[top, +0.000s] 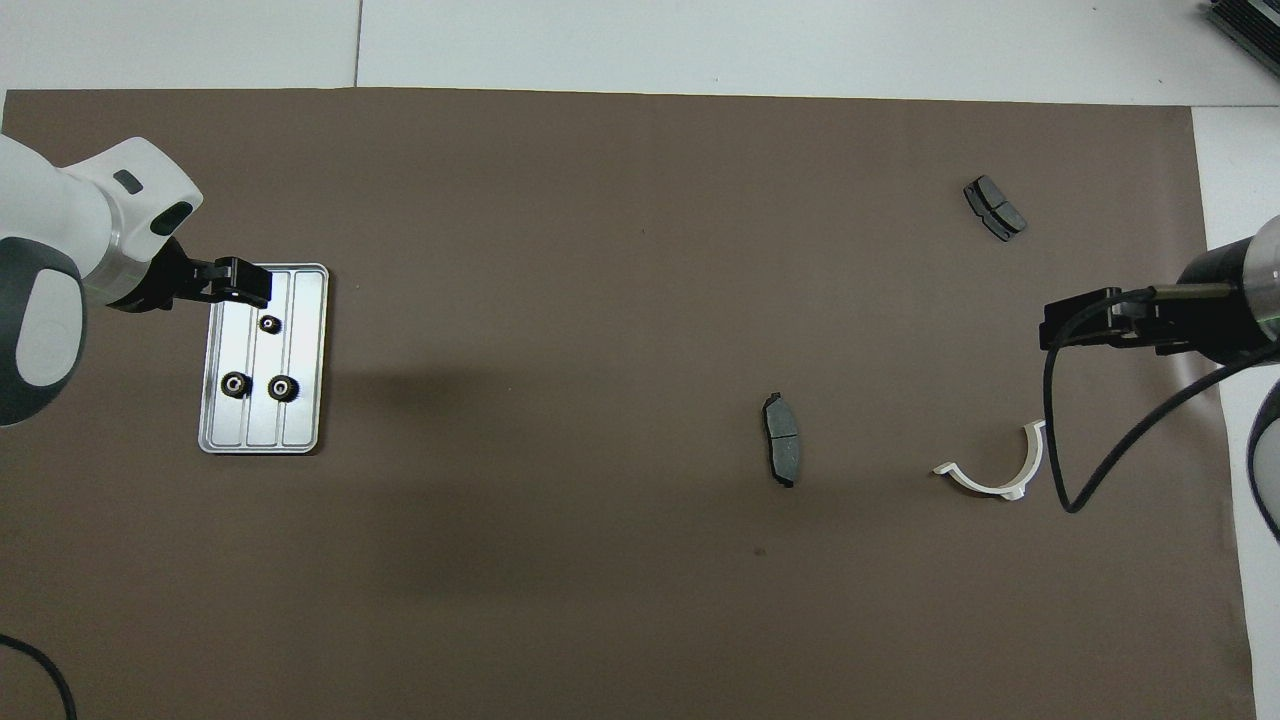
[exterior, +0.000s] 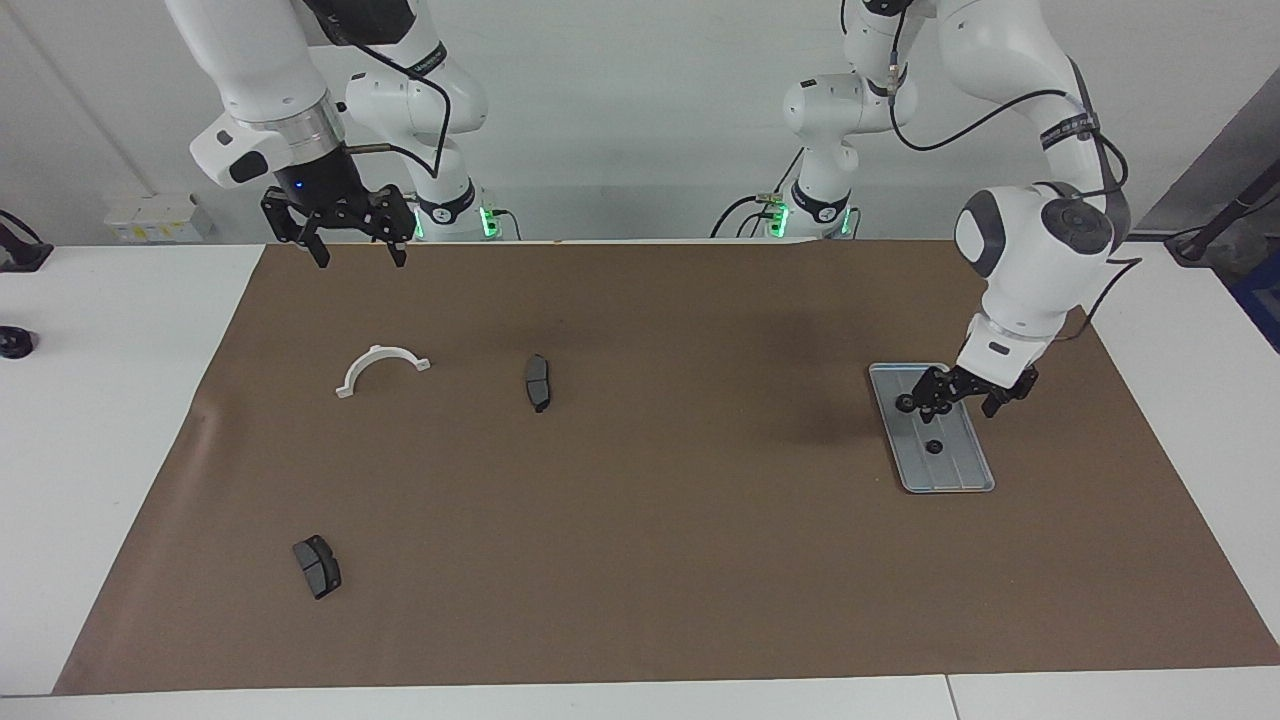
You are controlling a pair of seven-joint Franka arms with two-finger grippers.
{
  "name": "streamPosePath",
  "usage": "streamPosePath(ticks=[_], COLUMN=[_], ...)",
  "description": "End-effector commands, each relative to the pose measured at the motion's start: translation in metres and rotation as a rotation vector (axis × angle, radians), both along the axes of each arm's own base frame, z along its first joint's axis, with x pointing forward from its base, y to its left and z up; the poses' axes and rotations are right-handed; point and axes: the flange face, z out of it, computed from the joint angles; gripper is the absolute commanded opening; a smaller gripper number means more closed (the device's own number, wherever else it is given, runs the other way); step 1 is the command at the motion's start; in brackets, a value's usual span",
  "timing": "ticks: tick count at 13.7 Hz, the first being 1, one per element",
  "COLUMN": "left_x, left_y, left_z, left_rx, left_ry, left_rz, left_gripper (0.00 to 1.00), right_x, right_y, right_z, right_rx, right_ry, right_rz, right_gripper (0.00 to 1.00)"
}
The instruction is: Pick bearing gear from pile to tray
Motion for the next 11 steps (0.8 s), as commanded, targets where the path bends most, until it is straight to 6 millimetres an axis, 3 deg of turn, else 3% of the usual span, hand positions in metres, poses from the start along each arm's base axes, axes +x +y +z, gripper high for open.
streamPosePath(ticks=[1, 4, 6, 11], left_x=[-0.022, -0.047, -0.058, -0.063], left_y=[-0.001, 0.004, 0.009, 0.015], left_z=[0.037, 0.082, 0.1, 0.121], left_rx=[0.011, 0.013, 0.002, -0.051], left_ry=[0.029, 0.042, 0.03, 0.041], left_rz=[-0.051, -0.048, -0.033, -0.008], left_gripper=[1.0, 1.0, 1.0, 1.0], right_x=[0.021, 0.022, 0.02, 0.019], right_y=[-0.016, -0.013, -0.011, -0.017], right_z=[0.007, 0.001, 0.0, 0.001], right_rx=[-0.011, 0.002, 0.003, -0.004], right_ry=[0.005, 0.0, 0.007, 0.003], right_rz=[0.015, 0.017, 0.02, 0.012], right_gripper=[1.0, 1.0, 1.0, 1.0])
